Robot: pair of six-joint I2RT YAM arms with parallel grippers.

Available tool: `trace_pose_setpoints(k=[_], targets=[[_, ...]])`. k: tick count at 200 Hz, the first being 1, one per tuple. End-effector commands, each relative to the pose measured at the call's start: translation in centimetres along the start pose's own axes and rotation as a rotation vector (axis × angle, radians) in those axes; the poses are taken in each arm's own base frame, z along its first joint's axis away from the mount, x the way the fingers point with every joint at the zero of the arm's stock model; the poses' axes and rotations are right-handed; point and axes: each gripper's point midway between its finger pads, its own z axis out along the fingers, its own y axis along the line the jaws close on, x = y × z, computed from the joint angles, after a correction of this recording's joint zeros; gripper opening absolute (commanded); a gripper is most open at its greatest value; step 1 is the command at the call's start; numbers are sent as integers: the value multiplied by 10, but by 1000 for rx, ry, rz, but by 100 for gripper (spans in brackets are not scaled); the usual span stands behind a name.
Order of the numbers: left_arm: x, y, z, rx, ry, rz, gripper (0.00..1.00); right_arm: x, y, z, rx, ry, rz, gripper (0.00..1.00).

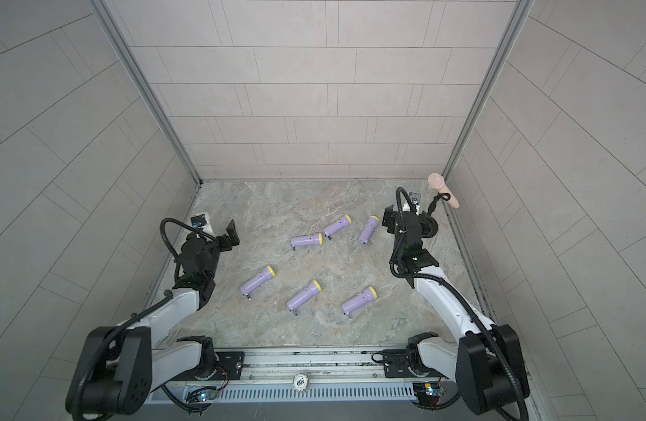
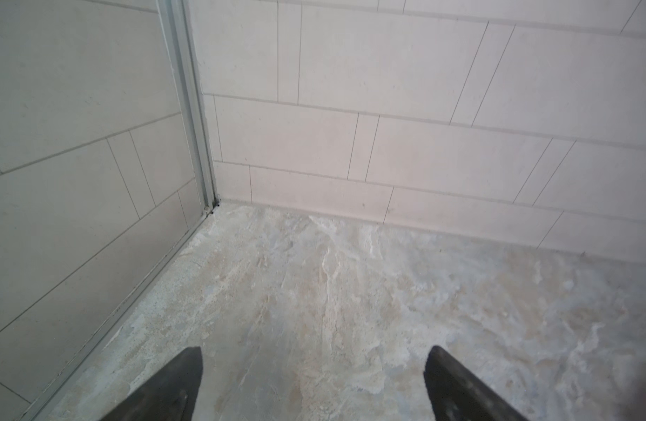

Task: Close the plug at the bottom of the flashlight
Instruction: Pick up the flashlight from the center of the board.

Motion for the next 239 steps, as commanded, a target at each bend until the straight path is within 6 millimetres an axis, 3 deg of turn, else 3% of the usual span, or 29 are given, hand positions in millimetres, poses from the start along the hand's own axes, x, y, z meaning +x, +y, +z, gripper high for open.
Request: trace_pose_setpoints(k=[1, 19, 28, 52, 94, 119, 142, 193, 220, 239], targets=[[-14, -1, -7, -7, 19, -181, 100, 24, -10, -16, 34, 158, 224, 100], [-37, -13, -13, 70, -12, -350, 100, 31, -43, -33, 183, 179, 387, 100], [-47, -22, -16, 118, -16, -414, 100, 24, -28, -33, 58, 184, 327, 100], [-51, -19, -31, 111, 9, -653, 100, 17, -18, -42, -19, 187, 245, 100], [-59, -29, -31, 131, 99, -634, 100, 30, 29, -46, -189, 297, 171, 100], [-45, -18, -30, 48, 144, -687, 100, 36, 59, -57, -242, 347, 44, 100], [-44, -37, -20, 93, 279, -614, 100, 46, 76, -66, -255, 406, -51, 100], [5, -57, -8, 88, 487, -549, 100, 61, 109, -83, -387, 521, -121, 100], [10, -77, -1, 173, 553, -521, 99, 82, 120, -88, -455, 604, -129, 100], [15, -88, -10, 201, 598, -432, 100, 100, 131, -91, -501, 665, -131, 100]])
